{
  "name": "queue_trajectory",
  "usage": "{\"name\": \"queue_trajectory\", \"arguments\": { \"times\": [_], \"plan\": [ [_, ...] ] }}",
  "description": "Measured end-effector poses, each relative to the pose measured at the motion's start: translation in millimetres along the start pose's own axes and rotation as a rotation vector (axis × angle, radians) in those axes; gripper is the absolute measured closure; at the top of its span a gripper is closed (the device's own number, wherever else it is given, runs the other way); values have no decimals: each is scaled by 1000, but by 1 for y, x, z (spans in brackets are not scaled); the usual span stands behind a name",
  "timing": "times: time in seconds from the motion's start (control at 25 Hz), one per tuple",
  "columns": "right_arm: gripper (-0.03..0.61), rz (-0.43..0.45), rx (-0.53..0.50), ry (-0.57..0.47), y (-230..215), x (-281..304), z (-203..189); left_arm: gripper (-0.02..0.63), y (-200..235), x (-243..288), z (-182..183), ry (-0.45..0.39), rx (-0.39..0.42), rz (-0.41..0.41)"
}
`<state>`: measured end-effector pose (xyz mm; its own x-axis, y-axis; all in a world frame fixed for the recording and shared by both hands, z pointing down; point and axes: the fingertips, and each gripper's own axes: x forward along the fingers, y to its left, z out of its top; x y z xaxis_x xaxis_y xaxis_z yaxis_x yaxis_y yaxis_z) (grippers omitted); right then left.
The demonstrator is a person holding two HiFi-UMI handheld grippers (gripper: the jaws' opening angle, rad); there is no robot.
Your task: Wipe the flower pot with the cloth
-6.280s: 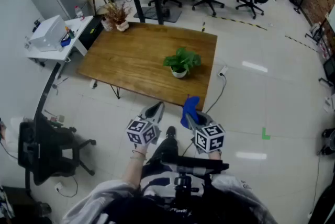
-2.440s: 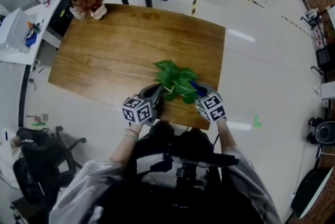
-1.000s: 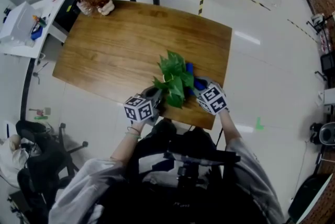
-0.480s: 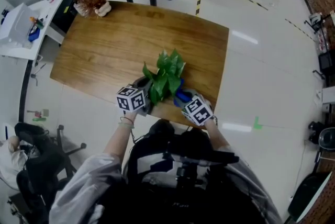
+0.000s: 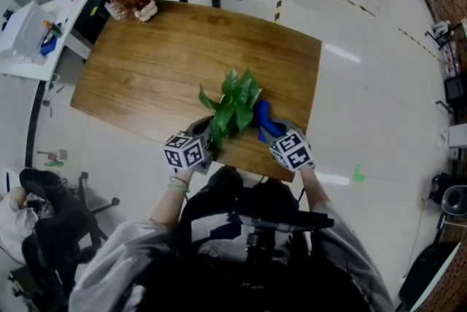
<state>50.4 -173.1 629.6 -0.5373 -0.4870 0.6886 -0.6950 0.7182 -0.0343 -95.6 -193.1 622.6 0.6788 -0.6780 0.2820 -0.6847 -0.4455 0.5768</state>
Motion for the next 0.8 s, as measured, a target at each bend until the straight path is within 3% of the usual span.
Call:
{"name": "queue_trajectory", "arguments": {
  "times": [0.2, 0.4, 0.8],
  "plan": [
    [509, 1, -82, -55, -20, 5, 35, 606, -10, 8, -17, 28, 2, -24],
    [509, 55, -180, -20, -5, 22, 42, 606, -6, 10, -4, 20, 13, -26],
    [509, 116, -147, 41, 56, 34, 12, 606, 28, 18, 29, -1, 43, 13]
  ]
}}
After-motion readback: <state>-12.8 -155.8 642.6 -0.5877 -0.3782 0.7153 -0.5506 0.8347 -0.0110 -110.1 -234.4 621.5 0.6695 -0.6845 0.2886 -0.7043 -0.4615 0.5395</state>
